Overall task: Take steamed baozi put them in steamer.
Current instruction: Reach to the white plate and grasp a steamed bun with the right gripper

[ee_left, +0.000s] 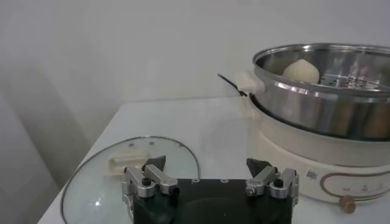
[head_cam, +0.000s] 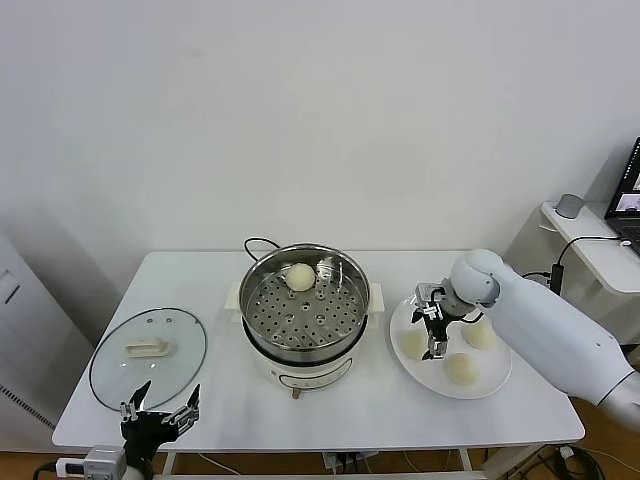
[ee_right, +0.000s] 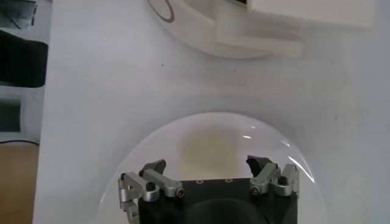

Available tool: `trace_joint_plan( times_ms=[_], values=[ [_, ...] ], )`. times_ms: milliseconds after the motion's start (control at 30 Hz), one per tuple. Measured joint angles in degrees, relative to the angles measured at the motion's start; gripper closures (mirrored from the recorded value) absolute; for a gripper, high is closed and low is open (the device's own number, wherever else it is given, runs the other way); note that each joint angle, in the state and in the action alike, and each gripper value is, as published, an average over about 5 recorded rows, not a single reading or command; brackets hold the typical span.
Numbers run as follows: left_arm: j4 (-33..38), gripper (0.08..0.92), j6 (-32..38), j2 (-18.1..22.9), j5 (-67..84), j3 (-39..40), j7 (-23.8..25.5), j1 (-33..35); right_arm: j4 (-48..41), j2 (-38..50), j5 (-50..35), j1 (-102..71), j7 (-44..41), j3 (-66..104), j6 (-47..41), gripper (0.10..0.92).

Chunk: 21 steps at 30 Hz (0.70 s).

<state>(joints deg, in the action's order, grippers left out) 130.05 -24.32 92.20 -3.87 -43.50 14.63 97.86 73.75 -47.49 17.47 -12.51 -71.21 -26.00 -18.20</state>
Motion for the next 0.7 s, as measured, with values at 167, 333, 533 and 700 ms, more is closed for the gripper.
trace_joint_plan(
  times_ms=[167,333,533,700],
  values=[
    [-0.29,0.177,0.02,0.00,-0.01,-0.01,0.00,-0.17,-1.23,-0.92,1.17,-0.66,0.46,0.63,0.13,0.203],
    [-0.57,0.177,0.02,0.00,-0.09,-0.01,0.02,-0.40,-2.73,-1.93,2.02,-0.74,0.97,0.96,0.55,0.203],
    [-0.96,0.177,-0.06,0.00,-0.11,-0.04,0.09,-0.68,-4.09,-2.80,2.65,-0.90,0.99,0.94,0.75,0.203],
    [-1.17,0.177,-0.20,0.00,-0.11,-0.18,0.21,-0.98,-4.96,-3.40,3.15,-1.14,1.14,0.94,0.90,0.203]
  ],
)
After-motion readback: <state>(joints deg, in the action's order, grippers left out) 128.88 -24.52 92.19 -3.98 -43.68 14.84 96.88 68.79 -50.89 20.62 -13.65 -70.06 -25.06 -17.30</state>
